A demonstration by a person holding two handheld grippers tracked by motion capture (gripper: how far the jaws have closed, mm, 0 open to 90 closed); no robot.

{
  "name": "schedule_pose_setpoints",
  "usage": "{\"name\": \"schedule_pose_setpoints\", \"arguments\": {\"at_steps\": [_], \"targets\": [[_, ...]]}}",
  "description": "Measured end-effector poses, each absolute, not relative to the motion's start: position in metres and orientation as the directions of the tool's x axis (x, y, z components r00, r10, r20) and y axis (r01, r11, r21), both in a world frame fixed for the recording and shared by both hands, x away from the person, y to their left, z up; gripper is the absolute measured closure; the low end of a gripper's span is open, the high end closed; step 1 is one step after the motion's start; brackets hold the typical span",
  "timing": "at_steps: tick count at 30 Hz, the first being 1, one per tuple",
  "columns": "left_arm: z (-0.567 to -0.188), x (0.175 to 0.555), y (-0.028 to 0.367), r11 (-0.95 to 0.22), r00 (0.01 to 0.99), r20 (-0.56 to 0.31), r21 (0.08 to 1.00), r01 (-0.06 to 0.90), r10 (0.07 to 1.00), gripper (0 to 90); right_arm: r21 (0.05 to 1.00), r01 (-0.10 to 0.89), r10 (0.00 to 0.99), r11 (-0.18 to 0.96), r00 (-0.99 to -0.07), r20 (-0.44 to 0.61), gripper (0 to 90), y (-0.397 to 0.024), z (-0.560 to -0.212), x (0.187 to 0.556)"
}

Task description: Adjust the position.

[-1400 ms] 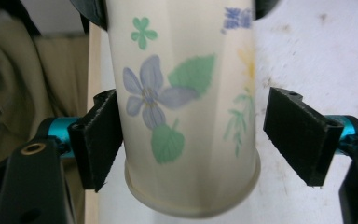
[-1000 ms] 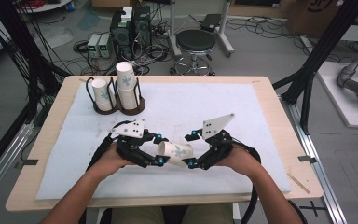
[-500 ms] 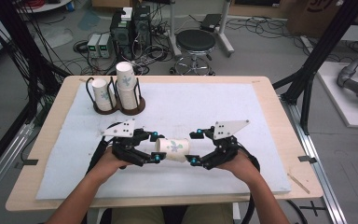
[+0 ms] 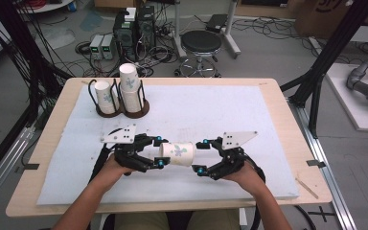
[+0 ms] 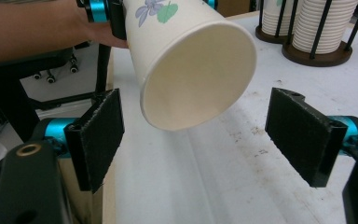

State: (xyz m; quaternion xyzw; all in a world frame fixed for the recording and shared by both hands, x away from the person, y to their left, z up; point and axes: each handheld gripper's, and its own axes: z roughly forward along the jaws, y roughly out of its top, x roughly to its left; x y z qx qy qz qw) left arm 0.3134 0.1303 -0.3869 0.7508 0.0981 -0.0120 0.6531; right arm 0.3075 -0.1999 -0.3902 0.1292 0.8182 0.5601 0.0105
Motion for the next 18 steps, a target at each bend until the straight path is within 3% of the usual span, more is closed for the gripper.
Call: {"name": "schedule_pose_setpoints", "arguments": {"at_steps": [18], "targets": [[-0.3815, 0.3079, 0.1238, -0.101, 0.989, -0.134, 0.985, 0.140, 0.062, 37.1, 0.930, 0.191, 0.147, 0.314, -0.978, 0.151, 20.1, -0.1920, -0.3909, 0.3084]]}}
